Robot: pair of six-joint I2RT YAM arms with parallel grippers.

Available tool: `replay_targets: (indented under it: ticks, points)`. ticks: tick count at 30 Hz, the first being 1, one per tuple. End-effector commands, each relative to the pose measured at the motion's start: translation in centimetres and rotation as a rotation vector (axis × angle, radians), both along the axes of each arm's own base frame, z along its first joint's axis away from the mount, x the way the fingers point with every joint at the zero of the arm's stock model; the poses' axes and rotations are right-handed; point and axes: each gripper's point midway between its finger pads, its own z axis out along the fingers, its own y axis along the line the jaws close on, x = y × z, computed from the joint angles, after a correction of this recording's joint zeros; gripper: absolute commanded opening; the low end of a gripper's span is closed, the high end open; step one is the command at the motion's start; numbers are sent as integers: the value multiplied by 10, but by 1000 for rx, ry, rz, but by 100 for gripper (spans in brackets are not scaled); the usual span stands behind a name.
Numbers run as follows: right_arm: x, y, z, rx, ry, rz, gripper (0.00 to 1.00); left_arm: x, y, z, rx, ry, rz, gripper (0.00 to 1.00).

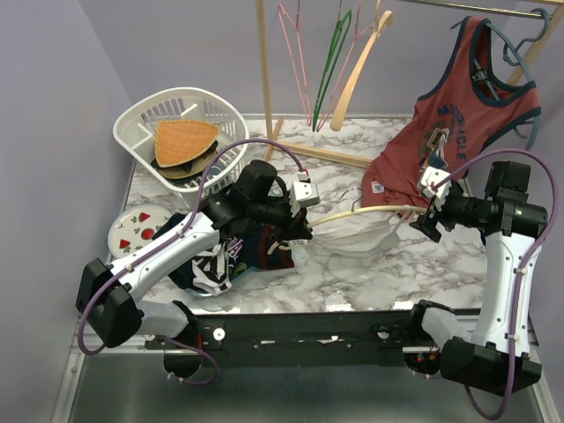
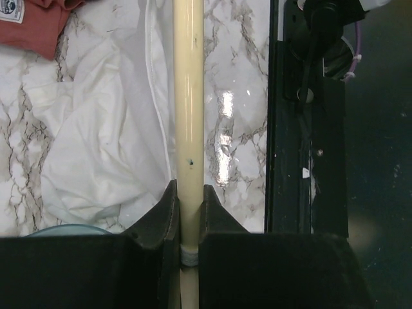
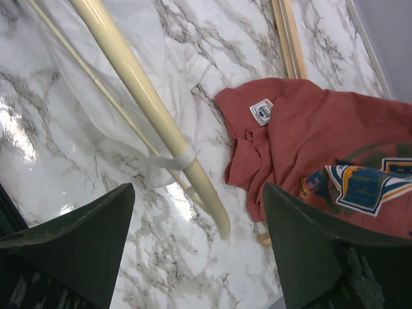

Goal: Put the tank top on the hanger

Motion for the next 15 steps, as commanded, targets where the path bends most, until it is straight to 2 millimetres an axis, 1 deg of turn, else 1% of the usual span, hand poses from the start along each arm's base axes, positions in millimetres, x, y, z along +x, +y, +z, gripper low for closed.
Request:
replay_targets:
  ticks: [1, 2, 3, 5, 6, 7, 9, 12, 13, 15]
  points:
    - [-42, 14, -28, -53, 68, 166, 89, -22, -3, 30, -53, -78, -132, 0]
    - [-43, 15, -30, -64, 56, 185, 89, -25, -5, 29, -47, -76, -144, 0]
    - [-45, 17, -36, -58, 63, 203, 89, -26, -5, 29, -44, -78, -152, 0]
    - [-53, 21, -45, -56, 74, 252, 88, -31, -7, 28, -29, -81, -176, 0]
    - [-55, 23, -48, -52, 73, 261, 88, -32, -7, 28, -24, -81, -182, 0]
    - [-59, 26, -55, -35, 88, 270, 87, -33, -7, 28, -17, -80, -186, 0]
    - [-63, 29, -61, -36, 93, 287, 86, -33, -8, 29, -14, -85, -191, 0]
    - [-72, 31, -74, -31, 126, 294, 76, -31, -9, 31, -5, -95, -185, 0]
    - [-74, 31, -76, -36, 131, 296, 67, -30, -8, 33, -2, -101, -183, 0]
    - [-78, 32, -83, -33, 151, 297, 55, -29, -8, 33, 0, -116, -183, 0]
